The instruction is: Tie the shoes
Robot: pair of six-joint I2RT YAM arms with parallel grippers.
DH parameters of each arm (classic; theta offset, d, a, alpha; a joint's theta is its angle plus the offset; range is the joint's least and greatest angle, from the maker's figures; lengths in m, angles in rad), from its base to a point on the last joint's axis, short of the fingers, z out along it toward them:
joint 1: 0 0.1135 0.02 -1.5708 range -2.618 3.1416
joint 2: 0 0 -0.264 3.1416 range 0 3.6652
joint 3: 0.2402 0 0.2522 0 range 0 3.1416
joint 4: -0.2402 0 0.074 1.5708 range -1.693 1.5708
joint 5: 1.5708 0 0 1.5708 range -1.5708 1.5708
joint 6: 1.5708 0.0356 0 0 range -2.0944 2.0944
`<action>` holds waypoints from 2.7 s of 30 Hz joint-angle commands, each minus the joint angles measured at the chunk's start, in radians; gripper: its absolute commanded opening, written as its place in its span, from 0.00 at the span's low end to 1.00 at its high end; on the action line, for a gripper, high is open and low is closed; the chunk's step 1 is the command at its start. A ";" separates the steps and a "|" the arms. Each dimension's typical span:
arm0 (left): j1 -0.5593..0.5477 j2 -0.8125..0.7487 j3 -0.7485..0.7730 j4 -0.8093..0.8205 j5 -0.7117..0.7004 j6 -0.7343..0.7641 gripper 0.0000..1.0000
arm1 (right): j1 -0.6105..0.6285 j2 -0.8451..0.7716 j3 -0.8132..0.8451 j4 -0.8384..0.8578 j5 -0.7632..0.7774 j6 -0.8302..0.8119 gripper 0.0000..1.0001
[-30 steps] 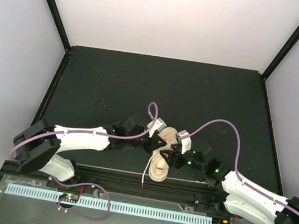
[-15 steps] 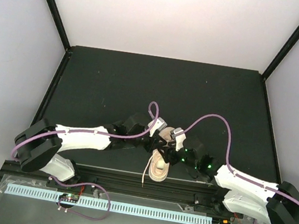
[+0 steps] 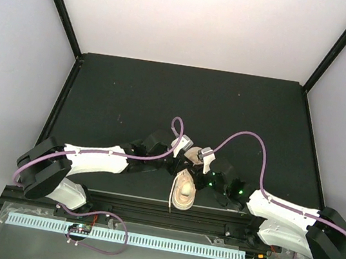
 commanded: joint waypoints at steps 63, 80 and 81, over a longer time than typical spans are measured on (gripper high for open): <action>0.110 0.133 0.126 -0.443 -0.366 0.322 0.01 | -0.002 -0.042 -0.005 0.051 0.088 0.052 0.02; -0.016 -0.274 0.105 -0.643 0.126 -0.135 0.01 | -0.002 -0.053 0.025 0.001 0.117 0.050 0.02; -0.049 -0.274 0.124 -0.611 0.140 -0.165 0.01 | -0.002 -0.051 0.028 0.001 0.115 0.050 0.02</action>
